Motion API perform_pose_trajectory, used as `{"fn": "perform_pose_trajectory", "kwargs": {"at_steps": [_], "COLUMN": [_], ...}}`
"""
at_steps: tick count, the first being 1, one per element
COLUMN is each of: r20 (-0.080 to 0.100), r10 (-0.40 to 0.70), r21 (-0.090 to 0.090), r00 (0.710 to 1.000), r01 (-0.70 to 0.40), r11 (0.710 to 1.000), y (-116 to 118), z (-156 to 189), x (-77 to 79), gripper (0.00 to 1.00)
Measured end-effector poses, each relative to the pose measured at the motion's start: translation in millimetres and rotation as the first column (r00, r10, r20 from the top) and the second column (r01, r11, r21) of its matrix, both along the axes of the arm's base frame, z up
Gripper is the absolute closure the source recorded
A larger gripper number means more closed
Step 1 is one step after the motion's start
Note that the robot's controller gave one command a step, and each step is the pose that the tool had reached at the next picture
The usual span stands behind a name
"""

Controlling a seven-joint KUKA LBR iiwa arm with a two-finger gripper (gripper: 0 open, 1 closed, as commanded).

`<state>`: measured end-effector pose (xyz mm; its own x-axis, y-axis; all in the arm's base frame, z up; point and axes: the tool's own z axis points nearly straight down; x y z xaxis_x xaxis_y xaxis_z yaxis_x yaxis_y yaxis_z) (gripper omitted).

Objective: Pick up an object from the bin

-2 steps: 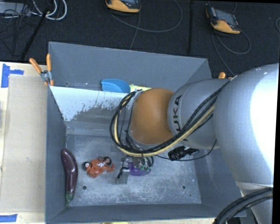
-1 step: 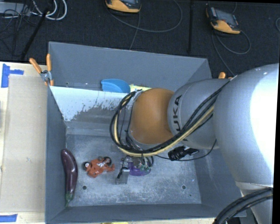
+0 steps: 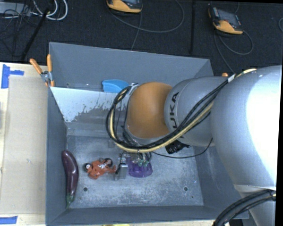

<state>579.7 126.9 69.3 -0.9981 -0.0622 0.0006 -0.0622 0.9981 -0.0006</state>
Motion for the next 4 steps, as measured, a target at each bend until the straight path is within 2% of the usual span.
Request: {"fn": "perform_pose_trajectory", "kwargs": {"at_steps": [1,2,3,4], "r20": [0.002,0.002,0.002,-0.011], "r10": [0.13,0.127,0.127,0.155], "r21": [0.002,0.001,0.001,0.001], "r00": [0.992,0.992,0.992,0.988], "r01": [-0.13,-0.127,-0.127,-0.155], "r11": [0.992,0.992,0.992,0.988], "y": [32.6,31.9,31.9,6.9], "z": [0.3,0.3,0.3,48.8], "x": [11.4,11.6,11.6,-22.5], "gripper": [1.0,0.0,0.0,0.0]}}
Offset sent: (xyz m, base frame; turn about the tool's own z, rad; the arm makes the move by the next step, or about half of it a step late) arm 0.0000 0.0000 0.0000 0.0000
